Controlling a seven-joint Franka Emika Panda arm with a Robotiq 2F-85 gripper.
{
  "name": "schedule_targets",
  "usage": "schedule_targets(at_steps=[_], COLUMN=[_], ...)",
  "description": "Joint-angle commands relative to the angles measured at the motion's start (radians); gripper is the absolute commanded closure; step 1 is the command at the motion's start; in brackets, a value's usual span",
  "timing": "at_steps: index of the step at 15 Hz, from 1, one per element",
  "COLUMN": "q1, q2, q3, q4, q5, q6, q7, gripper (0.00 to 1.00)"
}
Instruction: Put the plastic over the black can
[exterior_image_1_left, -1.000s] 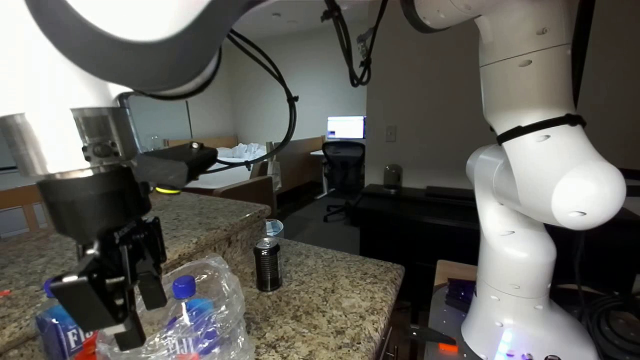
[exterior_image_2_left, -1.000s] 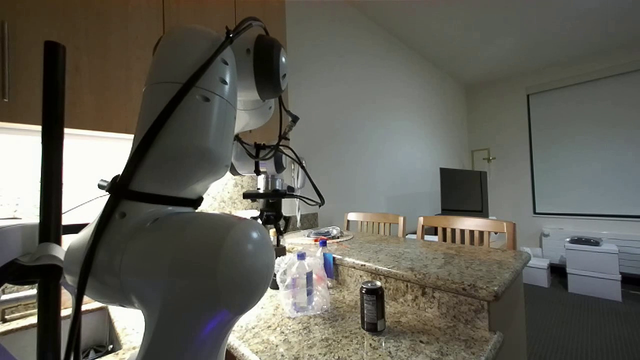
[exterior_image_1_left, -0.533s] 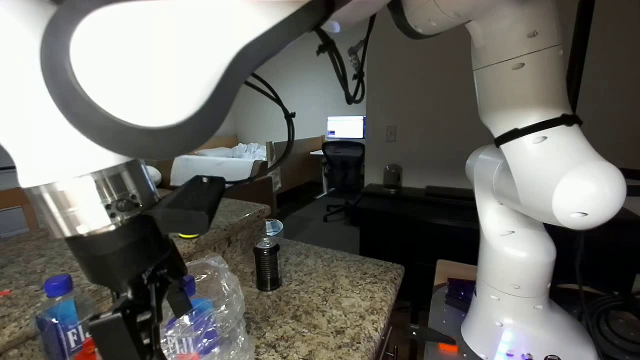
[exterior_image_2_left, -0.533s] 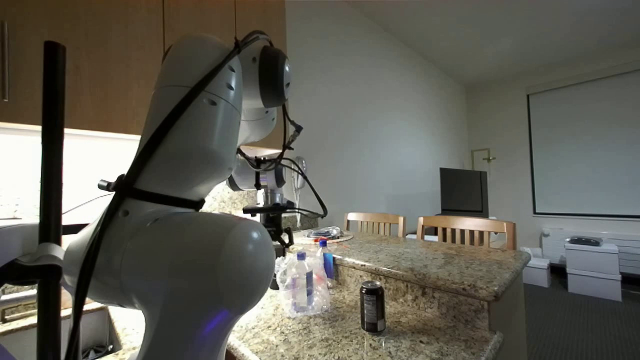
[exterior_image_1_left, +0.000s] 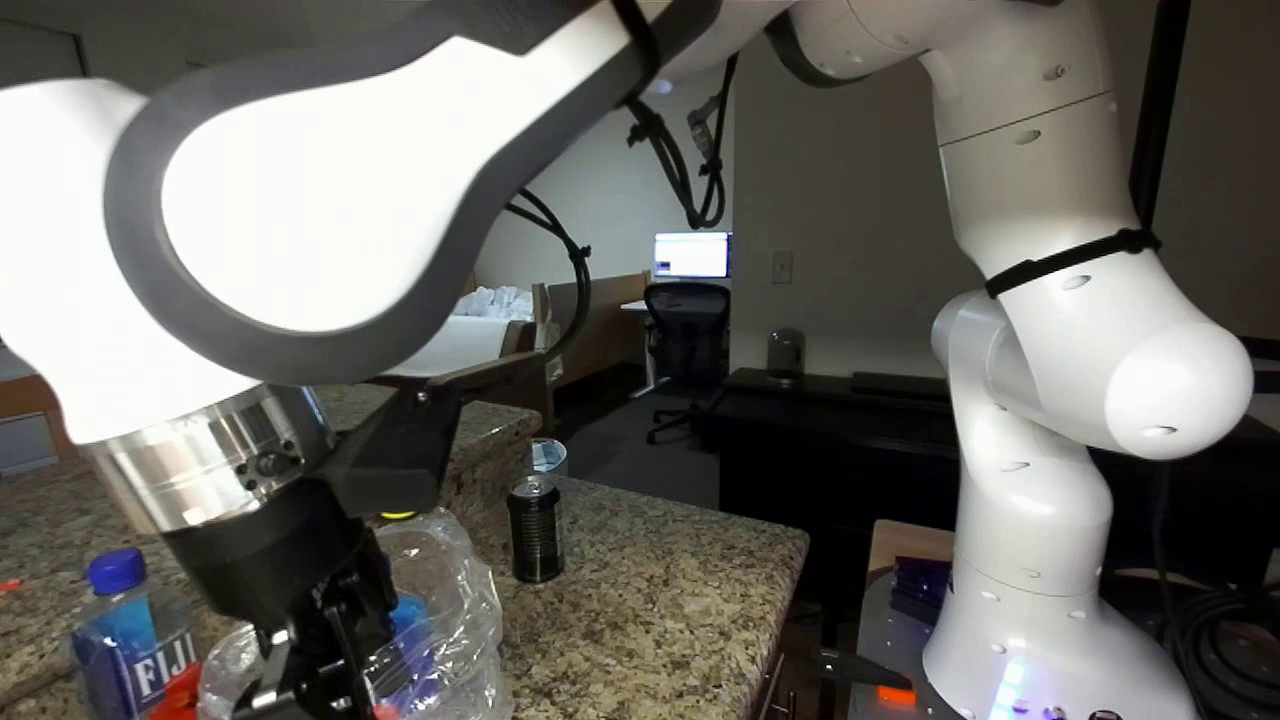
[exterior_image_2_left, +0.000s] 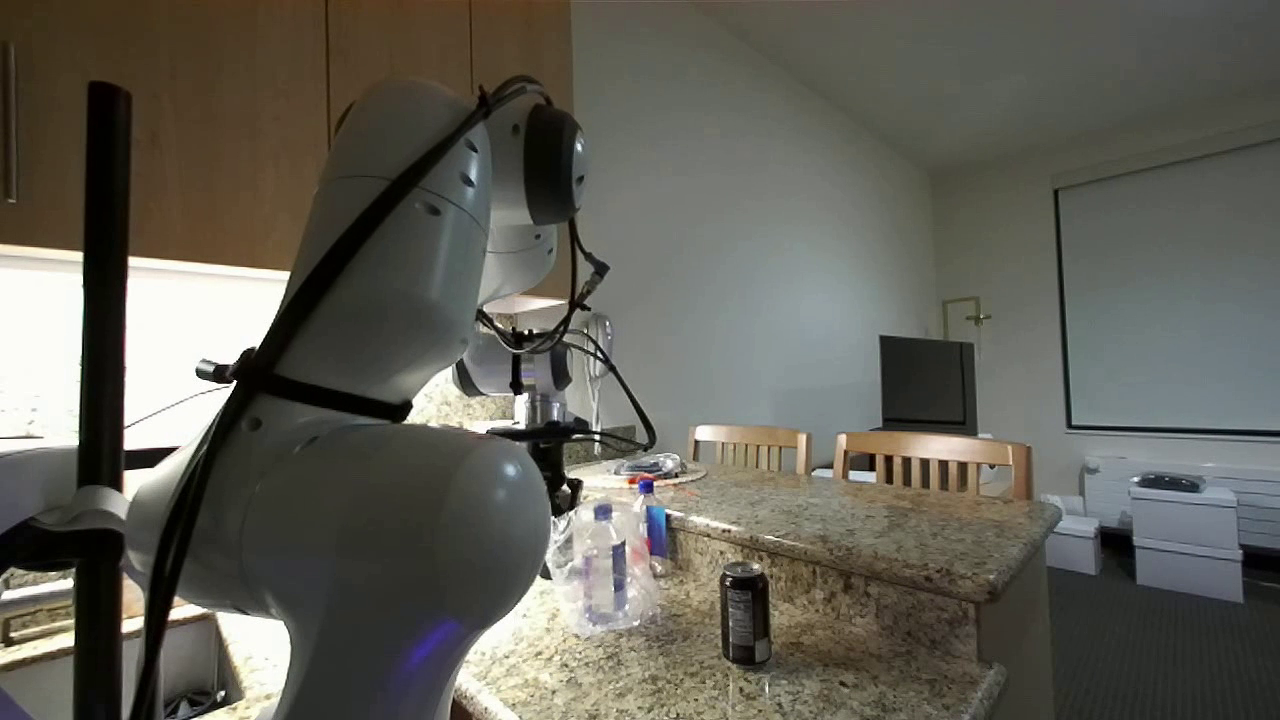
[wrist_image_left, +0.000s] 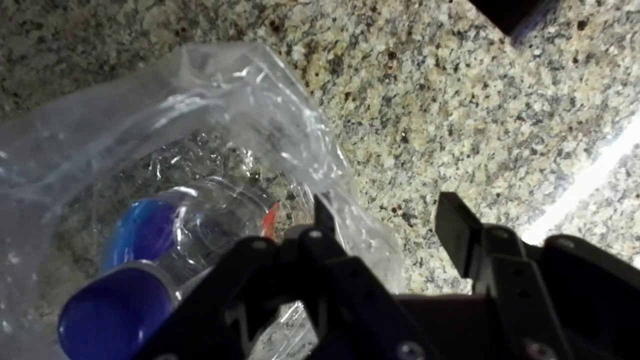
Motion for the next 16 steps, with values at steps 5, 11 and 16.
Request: schedule_targets(at_steps=[5,11,16], q1=[0.006,0.001,-0.01], q2=[-0.013,-0.023,-0.066], q3=[-0.003,0.0,0.0], q4=[-0.023,-0.025,-0.01], q5=[-0.009,0.009,0.026], q6=[0.016,0.017,-0.001], q7=[0.01,0.002,-0.007], gripper=[0.91,0.89,0.89])
